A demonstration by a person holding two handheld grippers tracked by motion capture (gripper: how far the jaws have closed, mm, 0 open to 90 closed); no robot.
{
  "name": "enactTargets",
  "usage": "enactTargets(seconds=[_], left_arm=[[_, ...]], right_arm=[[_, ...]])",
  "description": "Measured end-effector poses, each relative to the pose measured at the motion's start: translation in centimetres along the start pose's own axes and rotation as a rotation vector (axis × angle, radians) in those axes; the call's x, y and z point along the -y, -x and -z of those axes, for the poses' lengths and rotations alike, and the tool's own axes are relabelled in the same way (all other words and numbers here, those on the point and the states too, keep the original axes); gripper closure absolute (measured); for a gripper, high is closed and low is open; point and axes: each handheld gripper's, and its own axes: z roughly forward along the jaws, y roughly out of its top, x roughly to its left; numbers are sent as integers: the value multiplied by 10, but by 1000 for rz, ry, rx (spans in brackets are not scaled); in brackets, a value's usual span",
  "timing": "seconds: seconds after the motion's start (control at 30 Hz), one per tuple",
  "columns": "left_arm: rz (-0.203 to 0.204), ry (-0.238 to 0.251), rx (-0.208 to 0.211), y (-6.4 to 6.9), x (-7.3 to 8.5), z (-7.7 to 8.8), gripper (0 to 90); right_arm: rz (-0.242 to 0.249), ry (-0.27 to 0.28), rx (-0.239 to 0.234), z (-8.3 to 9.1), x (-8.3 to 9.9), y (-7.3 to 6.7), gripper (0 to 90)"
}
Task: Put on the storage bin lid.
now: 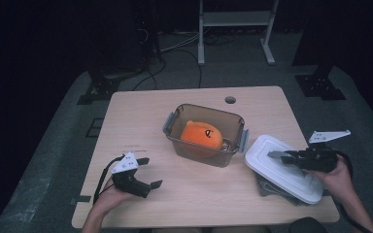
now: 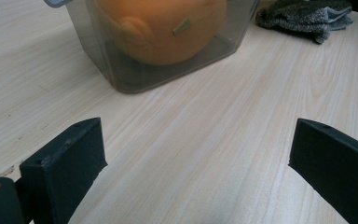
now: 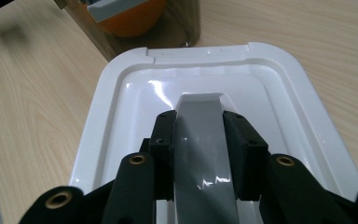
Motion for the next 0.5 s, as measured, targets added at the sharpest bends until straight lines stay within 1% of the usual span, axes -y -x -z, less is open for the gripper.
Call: enactTargets(seconds=[0.37, 0.5], left_arm=[[-1, -6, 2, 1, 0, -1, 27], [0, -6, 1, 1, 0, -1, 27]], right_arm=[[9, 18, 16, 21, -2, -3, 656], [9, 23, 19, 26, -2, -5, 656]])
